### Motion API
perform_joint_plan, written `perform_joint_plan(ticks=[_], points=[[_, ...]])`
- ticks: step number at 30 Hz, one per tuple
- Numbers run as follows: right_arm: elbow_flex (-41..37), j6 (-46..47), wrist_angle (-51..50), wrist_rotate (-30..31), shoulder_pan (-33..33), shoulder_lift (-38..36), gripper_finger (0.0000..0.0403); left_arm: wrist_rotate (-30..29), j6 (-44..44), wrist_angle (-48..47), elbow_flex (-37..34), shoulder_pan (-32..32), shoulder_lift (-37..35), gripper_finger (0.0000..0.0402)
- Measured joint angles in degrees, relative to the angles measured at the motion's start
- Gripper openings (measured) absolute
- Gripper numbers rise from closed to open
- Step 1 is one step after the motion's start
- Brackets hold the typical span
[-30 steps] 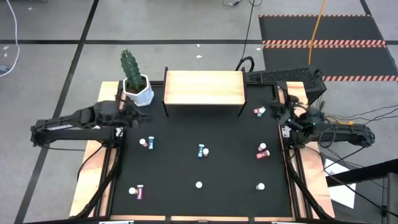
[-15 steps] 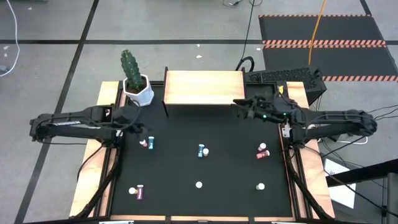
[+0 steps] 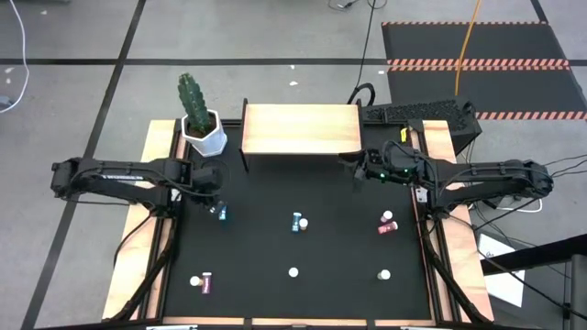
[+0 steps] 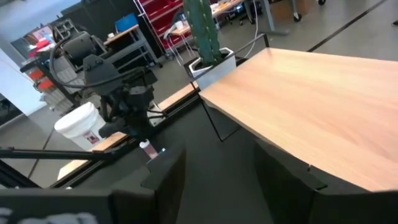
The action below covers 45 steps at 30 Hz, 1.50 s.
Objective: Pick and place medicine bottles onto shelf by color
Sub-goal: Put the left orange pill bottle on the shelf
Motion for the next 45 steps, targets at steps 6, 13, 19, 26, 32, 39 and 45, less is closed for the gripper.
perform_joint_plan(ticks=[6,13,19,26,32,39,45], points=[[0.0,-0.34,-0.58,0.0,0.0,0.0,0.0183,3.03,0.17,-0.47,-0.02,-0.56,4.12,0.0197],[0.02,-0.48,-0.47,0.0,0.0,0.0,0.0183,-0.06,0.53,-0.94,-0.04,-1.3,6.91,0.0198],[0.02,-0.16,-0.47,-0.01,0.0,0.0,0.0183,1.03,1.64,-0.98,-0.04,-3.48,7.07,0.0198],[0.04,-0.17,-0.47,0.02,0.0,0.0,0.0183,-0.23,1.66,-1.0,-0.04,-5.25,7.05,0.0189],[0.04,-0.44,-0.46,0.05,0.0,0.0,0.0183,-0.54,1.67,-0.98,-0.04,-5.27,7.03,0.0124],[0.04,-0.44,-0.43,0.09,0.0,-0.03,0.0183,0.86,1.18,-1.1,0.03,-5.15,7.03,0.0124],[0.07,-0.46,0.1,0.15,0.0,-1.93,0.0183,3.06,1.48,-3.32,5.23,-3.72,7.03,0.0126]])
